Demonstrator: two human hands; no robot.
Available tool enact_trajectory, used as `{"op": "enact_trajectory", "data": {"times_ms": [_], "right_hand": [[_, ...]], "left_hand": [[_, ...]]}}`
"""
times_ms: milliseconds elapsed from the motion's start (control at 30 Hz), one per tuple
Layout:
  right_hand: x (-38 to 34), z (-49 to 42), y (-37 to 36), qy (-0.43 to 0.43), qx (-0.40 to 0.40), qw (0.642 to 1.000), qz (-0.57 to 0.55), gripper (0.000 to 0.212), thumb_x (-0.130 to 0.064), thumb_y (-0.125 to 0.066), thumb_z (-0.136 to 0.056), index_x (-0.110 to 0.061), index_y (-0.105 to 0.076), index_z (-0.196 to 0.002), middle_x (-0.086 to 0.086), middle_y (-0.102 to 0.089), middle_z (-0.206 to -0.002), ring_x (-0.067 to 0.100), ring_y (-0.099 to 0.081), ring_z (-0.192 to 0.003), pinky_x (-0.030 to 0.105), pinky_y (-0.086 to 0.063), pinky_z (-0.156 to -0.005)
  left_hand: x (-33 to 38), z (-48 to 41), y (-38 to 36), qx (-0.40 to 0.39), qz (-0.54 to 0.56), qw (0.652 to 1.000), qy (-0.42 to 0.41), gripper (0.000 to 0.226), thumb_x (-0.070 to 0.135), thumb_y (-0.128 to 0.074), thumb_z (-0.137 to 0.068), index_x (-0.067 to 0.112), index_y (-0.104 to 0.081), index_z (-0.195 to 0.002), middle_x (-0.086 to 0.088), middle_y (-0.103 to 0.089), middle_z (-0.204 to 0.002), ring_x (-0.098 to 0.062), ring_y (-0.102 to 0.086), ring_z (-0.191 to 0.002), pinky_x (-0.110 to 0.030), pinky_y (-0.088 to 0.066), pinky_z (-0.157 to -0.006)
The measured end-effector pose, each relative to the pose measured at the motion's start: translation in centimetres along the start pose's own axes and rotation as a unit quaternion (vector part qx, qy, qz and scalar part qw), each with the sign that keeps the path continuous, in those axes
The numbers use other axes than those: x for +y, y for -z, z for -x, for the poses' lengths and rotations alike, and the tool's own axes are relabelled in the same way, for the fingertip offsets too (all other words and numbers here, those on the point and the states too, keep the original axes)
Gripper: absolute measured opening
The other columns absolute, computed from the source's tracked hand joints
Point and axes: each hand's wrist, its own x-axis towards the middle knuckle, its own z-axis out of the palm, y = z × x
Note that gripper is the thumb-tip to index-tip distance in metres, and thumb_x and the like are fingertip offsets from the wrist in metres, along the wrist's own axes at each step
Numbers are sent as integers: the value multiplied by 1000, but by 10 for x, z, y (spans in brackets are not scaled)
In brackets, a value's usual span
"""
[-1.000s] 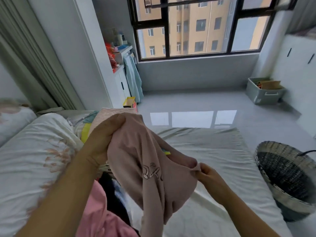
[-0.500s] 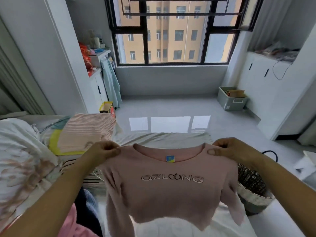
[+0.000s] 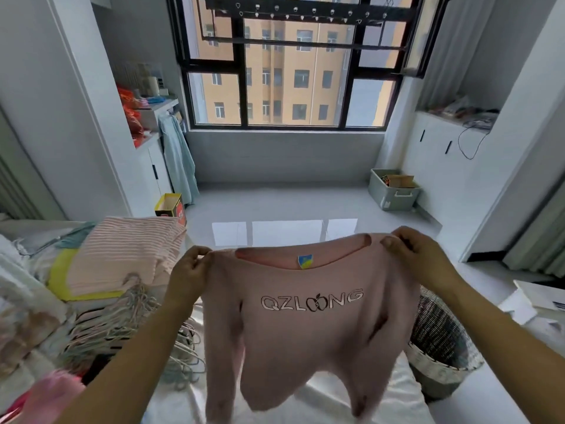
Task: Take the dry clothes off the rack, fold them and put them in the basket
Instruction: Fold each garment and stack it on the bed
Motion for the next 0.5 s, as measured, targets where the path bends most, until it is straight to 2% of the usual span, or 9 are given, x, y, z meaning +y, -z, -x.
{"op": "enact_trajectory", "data": {"times_ms": [67, 133, 233, 333, 433, 500], "right_hand": [[17, -2, -7, -22, -12, 1000, 7, 27, -28, -49, -96, -11, -52, -76, 0, -54, -72, 17, -49, -71, 27, -34, -59], [37, -4, -5, -39, -58, 997, 8, 28, -29, -50, -95, -14, -50, -71, 0, -54, -71, 19, -49, -70, 27, -32, -56], [56, -12, 26, -65, -121, 988, -70, 31, -30, -59, -90, -10, -55, -66, 0, -54, -63, 13, -46, -59, 24, -30, -53], [65, -27, 59, -73, -179, 974, -116, 32, -34, -61, -87, -11, -61, -64, -3, -58, -58, 10, -50, -54, 22, -35, -55], [78, -48, 80, -89, -245, 955, -144, 34, -31, -52, -94, -4, -70, -81, 8, -72, -79, 19, -64, -73, 31, -48, -73], [86, -60, 91, -70, -277, 952, -112, 32, -25, -51, -95, 0, -66, -81, 14, -65, -81, 21, -57, -74, 33, -43, -73]], "left_hand": [[10, 3, -12, 0, -24, 1000, -7, 20, 14, -51, -94, 25, -55, -78, 0, -55, -70, -16, -46, -65, -27, -34, -58], [23, 7, -23, -21, -72, 997, -14, 15, 14, -50, -95, 21, -55, -82, 2, -55, -71, -11, -46, -64, -20, -35, -56], [42, 9, -31, -64, -132, 989, -17, 10, 14, -55, -92, 13, -61, -84, -4, -57, -77, -8, -47, -67, -17, -34, -58], [63, 11, -40, -85, -191, 977, -41, 7, 15, -61, -89, 11, -65, -85, -4, -60, -80, -9, -49, -70, -17, -35, -60], [78, 14, -57, -67, -279, 955, -80, 4, 11, -65, -86, 13, -63, -83, 5, -56, -73, -13, -49, -70, -10, -33, -57], [82, 18, -67, -59, -325, 941, -79, 3, 11, -65, -85, 11, -65, -83, 3, -57, -72, -16, -51, -73, -12, -32, -57]]}}
